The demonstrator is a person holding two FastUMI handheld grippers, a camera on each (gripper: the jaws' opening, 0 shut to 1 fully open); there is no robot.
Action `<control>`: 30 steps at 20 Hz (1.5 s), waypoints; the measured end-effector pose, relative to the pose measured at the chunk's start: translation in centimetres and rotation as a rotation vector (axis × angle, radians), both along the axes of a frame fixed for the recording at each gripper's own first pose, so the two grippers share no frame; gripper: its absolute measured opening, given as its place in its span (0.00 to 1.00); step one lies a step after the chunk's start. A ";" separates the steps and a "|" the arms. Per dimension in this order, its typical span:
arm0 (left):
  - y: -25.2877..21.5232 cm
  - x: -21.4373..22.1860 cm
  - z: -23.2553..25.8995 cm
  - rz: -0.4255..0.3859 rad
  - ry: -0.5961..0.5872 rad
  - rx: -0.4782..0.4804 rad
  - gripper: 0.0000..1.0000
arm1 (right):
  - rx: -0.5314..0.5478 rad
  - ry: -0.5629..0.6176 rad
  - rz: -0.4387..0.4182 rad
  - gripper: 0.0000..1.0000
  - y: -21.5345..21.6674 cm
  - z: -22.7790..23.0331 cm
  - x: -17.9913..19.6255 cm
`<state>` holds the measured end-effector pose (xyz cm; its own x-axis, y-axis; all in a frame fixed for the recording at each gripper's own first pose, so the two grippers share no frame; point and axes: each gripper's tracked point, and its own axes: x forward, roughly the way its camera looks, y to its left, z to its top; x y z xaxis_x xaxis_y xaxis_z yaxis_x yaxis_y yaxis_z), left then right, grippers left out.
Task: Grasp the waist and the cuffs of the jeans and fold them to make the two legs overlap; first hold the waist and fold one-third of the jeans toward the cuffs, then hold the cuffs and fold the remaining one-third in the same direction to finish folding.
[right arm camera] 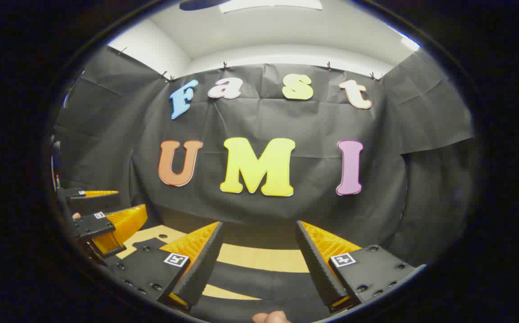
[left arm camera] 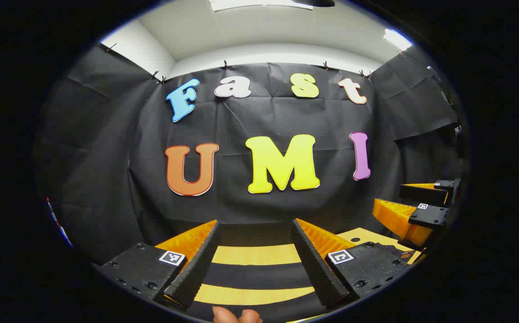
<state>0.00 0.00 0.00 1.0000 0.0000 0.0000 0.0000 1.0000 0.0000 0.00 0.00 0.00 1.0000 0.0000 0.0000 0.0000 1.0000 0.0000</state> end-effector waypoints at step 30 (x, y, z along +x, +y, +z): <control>4.7 -2.9 -7.4 0.091 0.309 -0.152 1.00 | 0.079 0.128 -0.033 0.99 -2.6 -4.9 2.1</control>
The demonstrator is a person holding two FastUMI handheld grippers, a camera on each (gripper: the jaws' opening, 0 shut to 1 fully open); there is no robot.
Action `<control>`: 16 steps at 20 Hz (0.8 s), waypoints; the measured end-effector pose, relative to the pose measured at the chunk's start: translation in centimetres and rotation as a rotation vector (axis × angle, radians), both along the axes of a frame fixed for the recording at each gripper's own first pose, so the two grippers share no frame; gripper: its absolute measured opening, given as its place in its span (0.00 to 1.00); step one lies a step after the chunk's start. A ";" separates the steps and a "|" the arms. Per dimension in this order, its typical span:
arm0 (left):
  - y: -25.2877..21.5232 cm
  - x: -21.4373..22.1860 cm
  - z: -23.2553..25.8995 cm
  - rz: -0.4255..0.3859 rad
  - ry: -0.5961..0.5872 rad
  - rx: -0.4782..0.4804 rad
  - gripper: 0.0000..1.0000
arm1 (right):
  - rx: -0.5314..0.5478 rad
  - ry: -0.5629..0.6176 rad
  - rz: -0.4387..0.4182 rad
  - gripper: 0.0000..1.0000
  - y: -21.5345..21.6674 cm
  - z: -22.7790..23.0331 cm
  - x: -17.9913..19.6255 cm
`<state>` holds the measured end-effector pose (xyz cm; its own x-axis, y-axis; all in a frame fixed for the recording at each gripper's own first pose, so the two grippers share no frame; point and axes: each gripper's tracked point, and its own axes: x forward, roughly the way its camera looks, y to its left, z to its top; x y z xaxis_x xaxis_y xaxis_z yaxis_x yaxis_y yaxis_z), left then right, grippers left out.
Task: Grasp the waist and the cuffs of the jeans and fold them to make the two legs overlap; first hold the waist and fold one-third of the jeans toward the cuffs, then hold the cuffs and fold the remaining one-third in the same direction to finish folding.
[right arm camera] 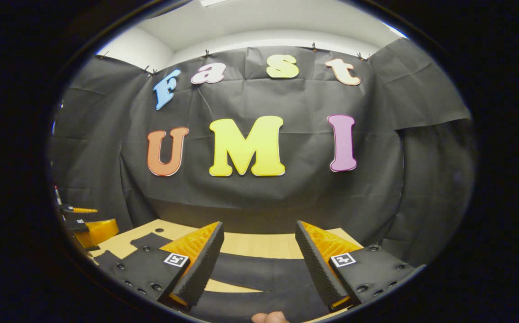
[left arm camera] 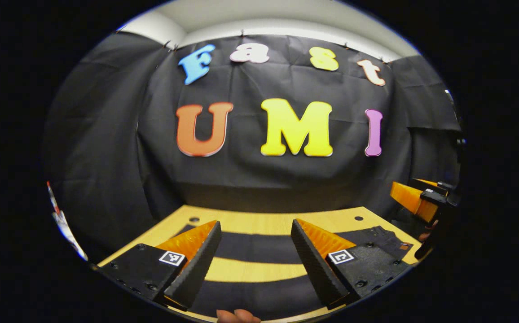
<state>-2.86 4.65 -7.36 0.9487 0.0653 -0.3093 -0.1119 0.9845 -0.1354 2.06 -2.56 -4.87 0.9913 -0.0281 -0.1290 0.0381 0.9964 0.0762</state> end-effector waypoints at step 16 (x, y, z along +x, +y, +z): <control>14.5 -16.9 -18.6 0.694 0.490 -0.965 0.99 | -0.009 0.065 0.047 0.99 2.3 -2.1 0.7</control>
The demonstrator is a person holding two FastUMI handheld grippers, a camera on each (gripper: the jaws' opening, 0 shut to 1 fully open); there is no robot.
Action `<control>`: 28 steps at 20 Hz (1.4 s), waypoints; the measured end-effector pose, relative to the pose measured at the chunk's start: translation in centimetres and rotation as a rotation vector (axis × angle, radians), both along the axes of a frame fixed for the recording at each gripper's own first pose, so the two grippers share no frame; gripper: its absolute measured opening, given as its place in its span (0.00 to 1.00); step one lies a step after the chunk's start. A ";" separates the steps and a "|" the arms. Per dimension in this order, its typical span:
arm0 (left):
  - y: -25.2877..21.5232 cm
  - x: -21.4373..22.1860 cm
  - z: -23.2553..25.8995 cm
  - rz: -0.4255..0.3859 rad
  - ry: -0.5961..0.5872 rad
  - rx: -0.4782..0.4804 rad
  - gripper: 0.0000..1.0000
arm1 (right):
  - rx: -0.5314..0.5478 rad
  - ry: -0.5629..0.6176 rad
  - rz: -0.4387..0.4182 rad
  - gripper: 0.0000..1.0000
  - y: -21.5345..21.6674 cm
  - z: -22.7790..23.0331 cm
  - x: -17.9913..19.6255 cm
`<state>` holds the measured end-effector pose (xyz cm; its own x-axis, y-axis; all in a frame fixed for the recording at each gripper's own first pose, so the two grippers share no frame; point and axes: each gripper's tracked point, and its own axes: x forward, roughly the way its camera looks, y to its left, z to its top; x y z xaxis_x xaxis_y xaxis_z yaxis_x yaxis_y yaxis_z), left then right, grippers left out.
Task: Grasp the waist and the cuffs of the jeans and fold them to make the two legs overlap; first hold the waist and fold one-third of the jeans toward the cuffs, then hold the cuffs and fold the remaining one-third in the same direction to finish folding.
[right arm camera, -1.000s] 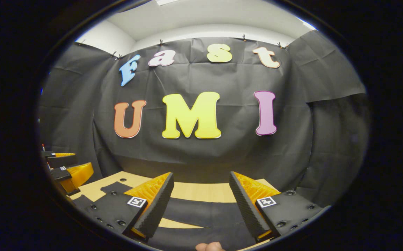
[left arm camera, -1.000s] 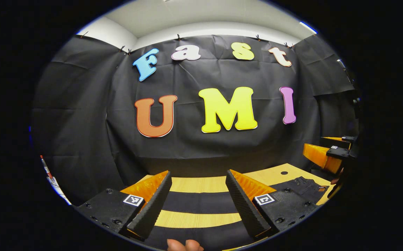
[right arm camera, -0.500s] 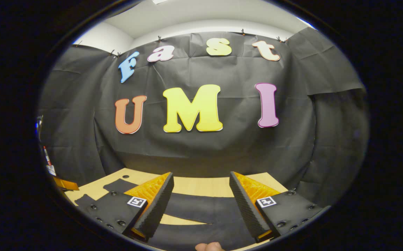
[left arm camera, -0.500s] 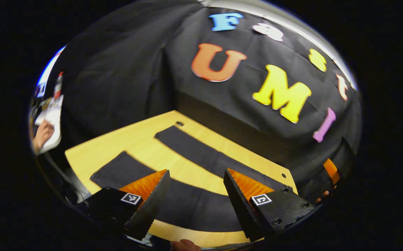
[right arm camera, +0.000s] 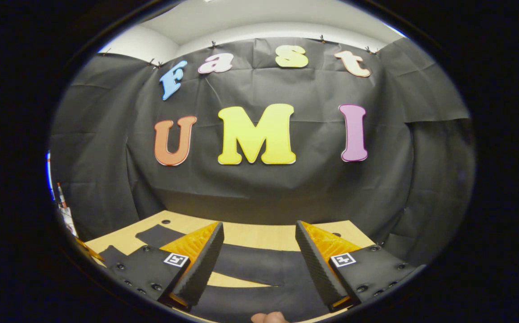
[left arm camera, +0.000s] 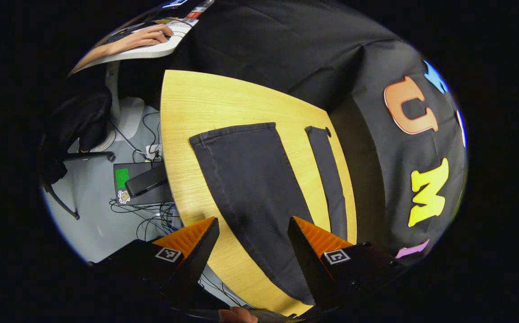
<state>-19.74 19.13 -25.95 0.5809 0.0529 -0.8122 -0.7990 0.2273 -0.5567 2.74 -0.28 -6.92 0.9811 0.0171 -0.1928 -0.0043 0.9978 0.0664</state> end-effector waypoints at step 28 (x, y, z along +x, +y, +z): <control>6.0 8.4 -4.5 0.144 -0.234 -0.140 0.89 | -0.053 0.101 -0.215 0.98 -6.2 -2.6 2.9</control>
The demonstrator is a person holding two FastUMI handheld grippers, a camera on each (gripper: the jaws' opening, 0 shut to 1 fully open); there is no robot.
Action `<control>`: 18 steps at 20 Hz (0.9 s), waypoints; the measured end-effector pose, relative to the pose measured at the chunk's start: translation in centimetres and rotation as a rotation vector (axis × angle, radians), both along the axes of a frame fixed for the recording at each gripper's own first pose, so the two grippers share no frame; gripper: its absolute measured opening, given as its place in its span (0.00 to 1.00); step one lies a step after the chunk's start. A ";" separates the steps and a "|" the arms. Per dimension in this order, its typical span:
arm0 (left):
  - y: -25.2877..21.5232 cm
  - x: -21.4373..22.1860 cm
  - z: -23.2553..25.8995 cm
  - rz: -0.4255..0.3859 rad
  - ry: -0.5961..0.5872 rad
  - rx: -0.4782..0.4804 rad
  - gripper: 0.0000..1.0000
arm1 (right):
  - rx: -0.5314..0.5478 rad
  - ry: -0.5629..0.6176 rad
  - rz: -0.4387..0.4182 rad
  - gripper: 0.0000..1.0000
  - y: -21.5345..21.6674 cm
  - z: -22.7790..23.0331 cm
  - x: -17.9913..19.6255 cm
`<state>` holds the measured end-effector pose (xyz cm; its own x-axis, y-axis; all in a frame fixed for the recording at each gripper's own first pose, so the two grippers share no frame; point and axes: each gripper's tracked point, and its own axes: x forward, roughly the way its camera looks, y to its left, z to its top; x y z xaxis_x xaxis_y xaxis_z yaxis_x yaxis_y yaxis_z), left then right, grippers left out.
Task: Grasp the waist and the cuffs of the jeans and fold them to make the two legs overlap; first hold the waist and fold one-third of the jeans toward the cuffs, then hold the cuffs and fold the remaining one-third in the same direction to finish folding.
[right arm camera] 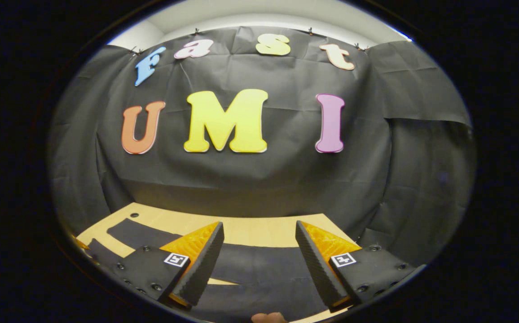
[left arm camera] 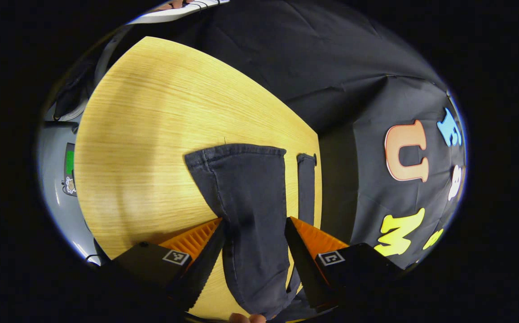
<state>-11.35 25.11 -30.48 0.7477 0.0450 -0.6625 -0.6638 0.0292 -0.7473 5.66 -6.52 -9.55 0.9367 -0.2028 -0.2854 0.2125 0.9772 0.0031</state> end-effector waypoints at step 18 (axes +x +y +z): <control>0.3 -0.2 -1.6 0.025 -0.009 -0.099 0.03 | 0.891 0.670 -0.535 0.98 -14.1 -19.9 -12.7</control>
